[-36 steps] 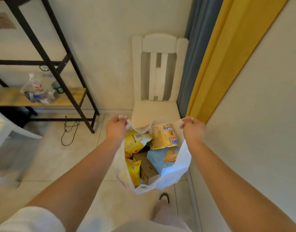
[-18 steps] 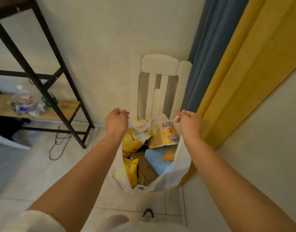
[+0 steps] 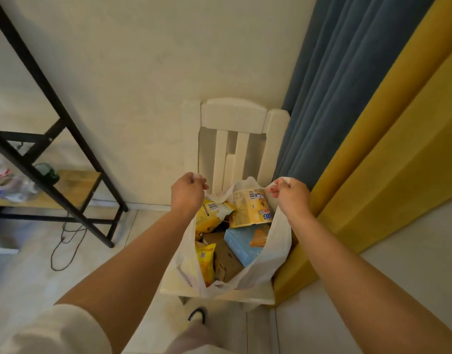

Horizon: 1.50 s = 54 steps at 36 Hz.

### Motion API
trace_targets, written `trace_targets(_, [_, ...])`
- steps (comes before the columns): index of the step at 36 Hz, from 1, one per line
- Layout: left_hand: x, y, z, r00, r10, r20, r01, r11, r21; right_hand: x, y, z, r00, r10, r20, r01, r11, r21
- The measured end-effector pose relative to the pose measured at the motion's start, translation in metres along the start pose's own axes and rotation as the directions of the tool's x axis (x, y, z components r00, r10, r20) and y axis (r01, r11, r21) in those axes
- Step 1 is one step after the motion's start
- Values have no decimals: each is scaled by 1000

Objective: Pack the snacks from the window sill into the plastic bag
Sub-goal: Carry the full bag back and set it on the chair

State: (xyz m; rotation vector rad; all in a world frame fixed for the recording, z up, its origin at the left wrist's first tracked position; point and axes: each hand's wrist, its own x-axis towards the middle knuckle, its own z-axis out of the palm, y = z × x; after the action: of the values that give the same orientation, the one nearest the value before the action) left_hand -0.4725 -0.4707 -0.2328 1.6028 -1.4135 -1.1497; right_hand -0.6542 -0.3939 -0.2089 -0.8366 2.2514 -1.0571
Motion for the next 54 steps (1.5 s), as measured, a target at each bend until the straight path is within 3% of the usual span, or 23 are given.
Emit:
trace_targets(19, [113, -5, 46, 995, -45, 87, 36, 994, 100, 110, 1, 43, 984, 178, -24, -176, 981, 82])
trace_targets(30, [129, -25, 48, 987, -50, 150, 15, 974, 225, 127, 34, 64, 970, 233, -65, -239, 965, -107])
trace_targets(40, [127, -48, 46, 981, -96, 166, -9, 843, 538, 116, 46, 62, 980, 196, -32, -195, 919, -344])
trace_targets(46, [119, -44, 40, 985, -129, 117, 51, 858, 512, 101, 47, 58, 994, 106, -25, -106, 876, -471])
trace_targets(54, [94, -51, 34, 971, -21, 237, -115, 832, 543, 72, 47, 58, 1000, 20, 9, -14, 905, -425])
